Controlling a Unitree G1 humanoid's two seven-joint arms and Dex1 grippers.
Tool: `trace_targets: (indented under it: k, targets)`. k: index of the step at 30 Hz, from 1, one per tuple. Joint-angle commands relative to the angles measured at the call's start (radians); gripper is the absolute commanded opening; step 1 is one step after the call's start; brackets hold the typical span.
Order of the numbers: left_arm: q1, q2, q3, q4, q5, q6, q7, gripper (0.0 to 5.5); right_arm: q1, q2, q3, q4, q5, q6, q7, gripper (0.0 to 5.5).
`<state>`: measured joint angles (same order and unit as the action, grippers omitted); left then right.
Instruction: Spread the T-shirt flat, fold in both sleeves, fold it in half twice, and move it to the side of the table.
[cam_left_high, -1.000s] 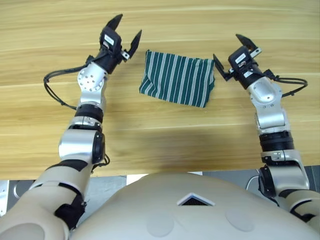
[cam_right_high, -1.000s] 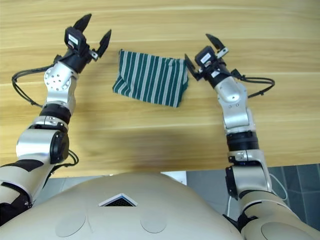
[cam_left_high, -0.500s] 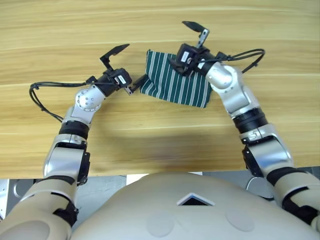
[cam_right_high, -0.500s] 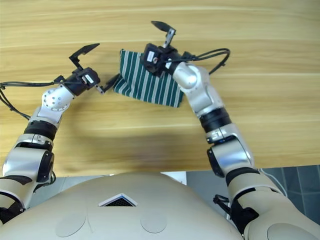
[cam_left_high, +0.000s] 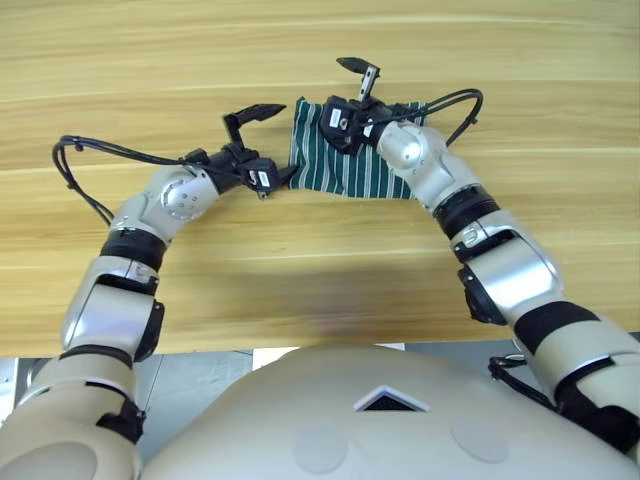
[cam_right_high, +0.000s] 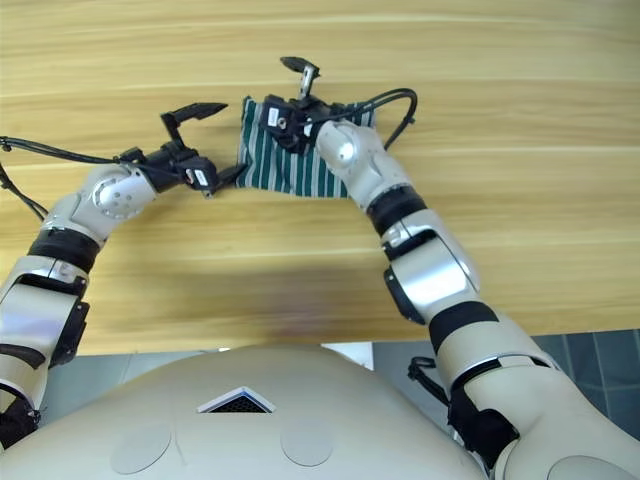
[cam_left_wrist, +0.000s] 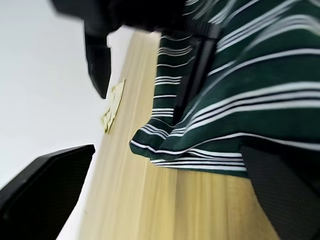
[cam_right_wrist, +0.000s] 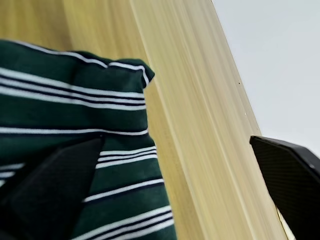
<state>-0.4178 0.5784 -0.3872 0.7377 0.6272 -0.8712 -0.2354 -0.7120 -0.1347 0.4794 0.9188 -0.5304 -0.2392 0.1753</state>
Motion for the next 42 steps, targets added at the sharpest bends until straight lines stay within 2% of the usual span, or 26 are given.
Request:
trace_targets:
  k: [1,8,12,16,20,28,33,42]
  targets:
    - [0.074,0.101,-0.057,-0.074,0.091,0.023,-0.045,5.38,-0.012,-0.002,-0.009,0.096,0.002,0.015,-0.015,5.40]
    - [0.112,0.146,-0.001,-0.228,0.004,0.078,-0.036,5.38,0.006,0.018,-0.011,0.091,0.019,-0.024,-0.009,5.40]
    - [0.084,0.111,0.045,-0.206,-0.047,0.092,0.014,5.38,0.071,0.000,-0.054,-0.065,0.101,-0.055,0.063,5.40]
    - [0.063,0.087,0.059,-0.229,-0.086,0.085,0.008,5.38,0.101,-0.011,-0.052,-0.118,0.103,-0.034,0.081,5.40]
    - [0.046,0.050,0.031,-0.258,-0.087,0.085,-0.017,5.38,0.096,-0.003,-0.043,-0.101,0.091,-0.023,0.073,5.40]
    - [0.103,0.014,-0.102,-0.236,0.023,0.076,-0.064,5.38,0.082,0.013,-0.037,-0.084,0.088,-0.010,0.058,5.40]
    - [0.085,0.050,-0.142,-0.188,0.129,0.100,-0.013,5.38,0.078,0.013,-0.037,-0.075,0.089,-0.007,0.051,5.40]
    - [0.127,0.138,-0.034,-0.250,-0.020,0.099,-0.008,5.38,0.086,-0.011,-0.036,-0.033,0.077,-0.001,0.022,5.40]
